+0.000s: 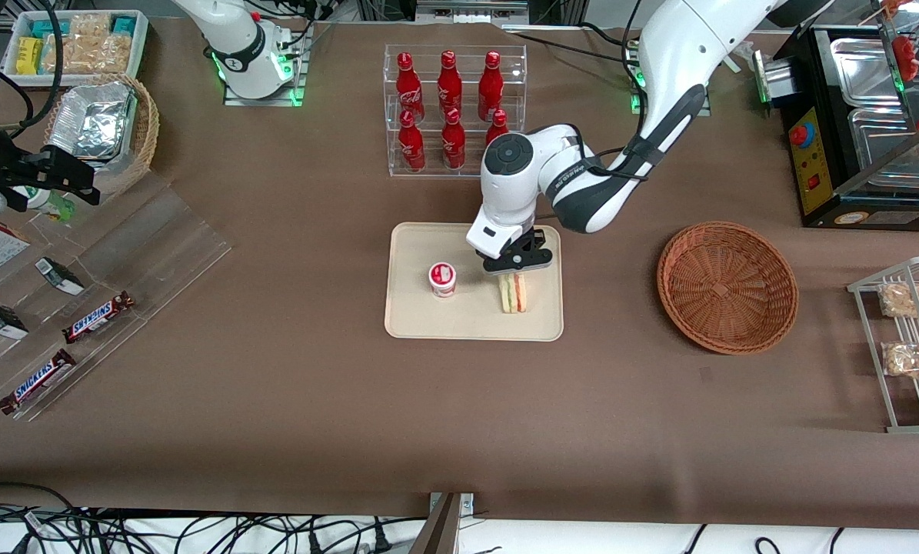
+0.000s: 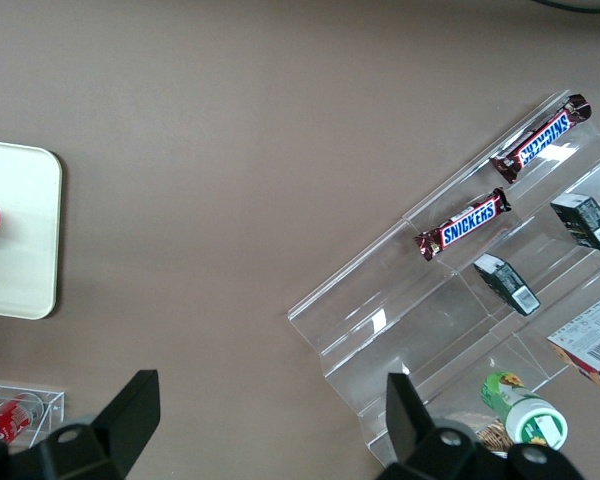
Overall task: Place sandwich from basket to tray
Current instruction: 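Lower the sandwich onto the tray beside the yogurt bottle and release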
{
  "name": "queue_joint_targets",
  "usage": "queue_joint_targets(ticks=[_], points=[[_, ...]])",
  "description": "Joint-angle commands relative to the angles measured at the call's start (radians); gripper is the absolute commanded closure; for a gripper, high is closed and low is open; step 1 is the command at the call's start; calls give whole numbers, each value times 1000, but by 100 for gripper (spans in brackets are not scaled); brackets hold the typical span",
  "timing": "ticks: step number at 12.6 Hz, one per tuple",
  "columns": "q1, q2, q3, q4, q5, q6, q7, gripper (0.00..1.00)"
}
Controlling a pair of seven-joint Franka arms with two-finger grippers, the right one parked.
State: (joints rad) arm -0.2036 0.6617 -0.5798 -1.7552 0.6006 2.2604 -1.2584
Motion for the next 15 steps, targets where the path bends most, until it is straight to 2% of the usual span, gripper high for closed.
queue_joint_targets(ticks=[1,10,11,13,14,15], points=[[-7,10,3,6,33,5,-26,66],[-10,33,3,17,33,5,-52,66],[-16,35,3,17,31,5,-52,62],[-16,39,3,20,31,5,-53,46],[-16,39,3,20,31,5,-53,32],[-16,41,3,20,31,5,-55,29]])
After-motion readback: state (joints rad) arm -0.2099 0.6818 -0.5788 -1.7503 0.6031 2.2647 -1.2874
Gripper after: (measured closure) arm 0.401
